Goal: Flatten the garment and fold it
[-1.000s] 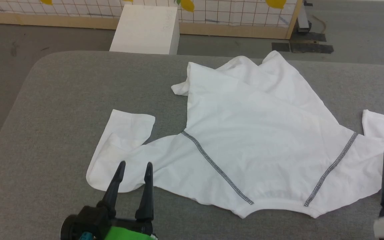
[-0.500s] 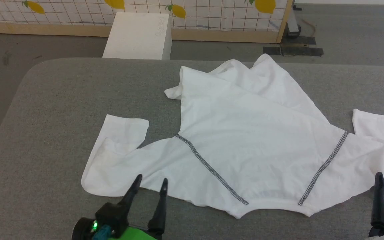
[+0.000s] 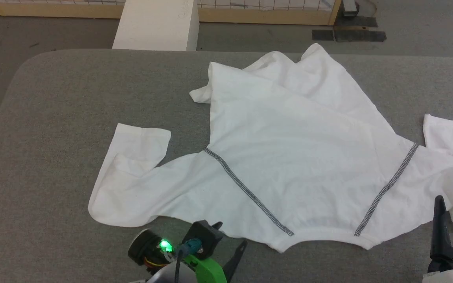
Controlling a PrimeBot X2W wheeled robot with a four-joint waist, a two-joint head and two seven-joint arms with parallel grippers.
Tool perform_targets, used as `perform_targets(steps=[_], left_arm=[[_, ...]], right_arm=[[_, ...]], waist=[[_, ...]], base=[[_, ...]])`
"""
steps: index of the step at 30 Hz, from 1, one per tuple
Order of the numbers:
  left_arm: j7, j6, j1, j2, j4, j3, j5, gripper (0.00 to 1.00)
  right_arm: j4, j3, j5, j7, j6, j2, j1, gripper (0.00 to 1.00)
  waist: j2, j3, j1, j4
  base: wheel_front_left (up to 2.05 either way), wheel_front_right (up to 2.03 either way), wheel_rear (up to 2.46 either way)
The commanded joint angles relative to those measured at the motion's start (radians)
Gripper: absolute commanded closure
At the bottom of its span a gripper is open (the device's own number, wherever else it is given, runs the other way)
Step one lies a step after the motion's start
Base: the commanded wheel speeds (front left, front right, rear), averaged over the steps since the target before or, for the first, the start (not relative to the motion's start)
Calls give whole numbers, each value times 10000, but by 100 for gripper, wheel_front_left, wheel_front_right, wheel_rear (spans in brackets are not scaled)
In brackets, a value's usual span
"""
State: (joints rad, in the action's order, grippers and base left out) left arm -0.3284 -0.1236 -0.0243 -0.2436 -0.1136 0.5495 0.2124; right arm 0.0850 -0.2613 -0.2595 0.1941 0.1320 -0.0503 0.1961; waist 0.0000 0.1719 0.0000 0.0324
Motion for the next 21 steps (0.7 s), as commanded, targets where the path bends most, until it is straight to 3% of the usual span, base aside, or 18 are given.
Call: perform_targets(steps=[1,7,21], left_arm=[[77,-60,-342,-94,195,133,-33,0],[229,-66,-1103,-252,1595,738,-457,0],[1273,379,-1904,594,4142,573,-144,0]], right_arm=[[32,18,-51,23,-13,0,-205,0],[113,65,-25,-36,-13,1,-348,0],[201,79,48,-248,-13,1,-399,0]], waist=[[0,204,0,-77],[0,452,0,-185],[0,525,0,-313]], base=[[0,0,0],[0,0,0],[0,0,0]])
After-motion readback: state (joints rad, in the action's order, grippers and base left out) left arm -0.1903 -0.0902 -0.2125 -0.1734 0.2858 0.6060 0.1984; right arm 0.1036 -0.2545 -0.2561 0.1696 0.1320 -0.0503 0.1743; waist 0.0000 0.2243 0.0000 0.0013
